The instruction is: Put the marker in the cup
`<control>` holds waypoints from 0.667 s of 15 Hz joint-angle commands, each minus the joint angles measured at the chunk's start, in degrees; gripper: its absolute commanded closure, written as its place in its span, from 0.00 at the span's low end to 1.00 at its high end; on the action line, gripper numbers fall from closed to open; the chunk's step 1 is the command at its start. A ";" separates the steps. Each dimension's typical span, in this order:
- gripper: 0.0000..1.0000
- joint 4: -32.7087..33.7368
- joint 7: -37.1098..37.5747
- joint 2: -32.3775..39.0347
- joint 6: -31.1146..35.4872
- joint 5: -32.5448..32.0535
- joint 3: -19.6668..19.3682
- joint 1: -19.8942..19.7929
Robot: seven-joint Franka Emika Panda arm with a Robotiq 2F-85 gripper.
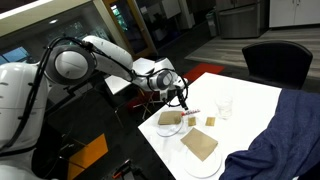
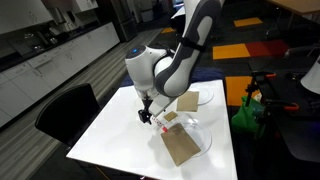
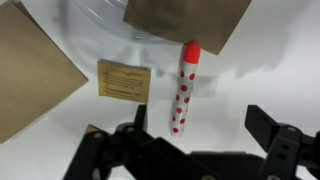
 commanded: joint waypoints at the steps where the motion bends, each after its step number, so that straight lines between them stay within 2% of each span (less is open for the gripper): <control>1: 0.00 -1.60 -0.90 -1.50 0.74 2.04 -0.49 0.01; 7: 0.00 -0.46 -2.01 -0.44 0.53 3.85 0.25 -0.82; 8: 0.02 -0.27 -2.40 -0.24 0.55 4.16 0.51 -1.10; 9: 0.08 -0.10 -2.59 -0.05 0.57 4.33 0.63 -1.26; 10: 0.07 0.07 -2.84 0.15 0.58 4.52 0.78 -1.44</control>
